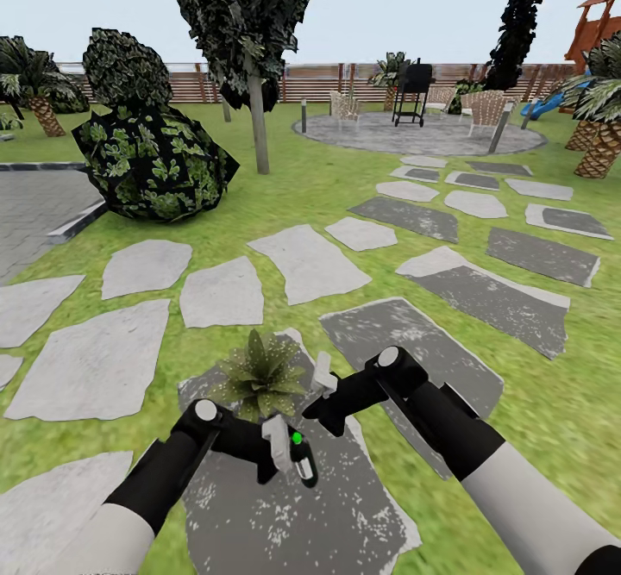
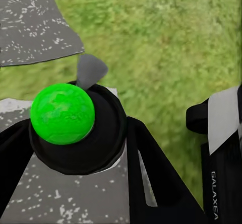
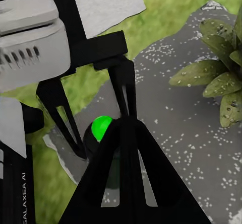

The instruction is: Pick up the pesticide atomizer in the garden and spray insectifuge to fully cover both potted plants in the garden.

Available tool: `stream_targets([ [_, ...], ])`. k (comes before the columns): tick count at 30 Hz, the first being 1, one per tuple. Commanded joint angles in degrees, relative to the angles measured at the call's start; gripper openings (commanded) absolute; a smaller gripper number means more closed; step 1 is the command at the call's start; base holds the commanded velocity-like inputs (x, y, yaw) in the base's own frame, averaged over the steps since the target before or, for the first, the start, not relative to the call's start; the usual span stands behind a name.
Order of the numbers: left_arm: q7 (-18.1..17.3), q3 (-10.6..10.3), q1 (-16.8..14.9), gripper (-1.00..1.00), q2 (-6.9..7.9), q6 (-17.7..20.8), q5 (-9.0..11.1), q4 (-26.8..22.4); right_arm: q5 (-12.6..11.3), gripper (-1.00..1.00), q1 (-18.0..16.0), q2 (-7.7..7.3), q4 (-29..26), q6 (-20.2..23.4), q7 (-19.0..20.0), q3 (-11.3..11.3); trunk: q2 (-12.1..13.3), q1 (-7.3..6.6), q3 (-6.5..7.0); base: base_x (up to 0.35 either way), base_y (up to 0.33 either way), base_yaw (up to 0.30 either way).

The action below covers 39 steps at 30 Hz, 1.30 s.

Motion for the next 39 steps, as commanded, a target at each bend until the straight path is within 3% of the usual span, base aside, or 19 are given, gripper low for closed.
stream_targets([
  [1, -0.3, 0.1, 0.0, -1.00, 0.03, 0.6, -0.1, -0.1, 0.3, -1.00, 0.0, -0.02, -0.1, 0.4, 0.2, 0.1, 0.0, -0.01, -0.05, 0.000, 0.000, 0.000],
  [39, -0.6, 0.4, -2.0, -1.00, -0.03, 0.6, -0.1, -0.7, 0.3, -1.00, 0.0, -0.04, -0.1, 0.4, 0.2, 0.1, 0.0, -0.01, -0.05, 0.000, 0.000, 0.000],
])
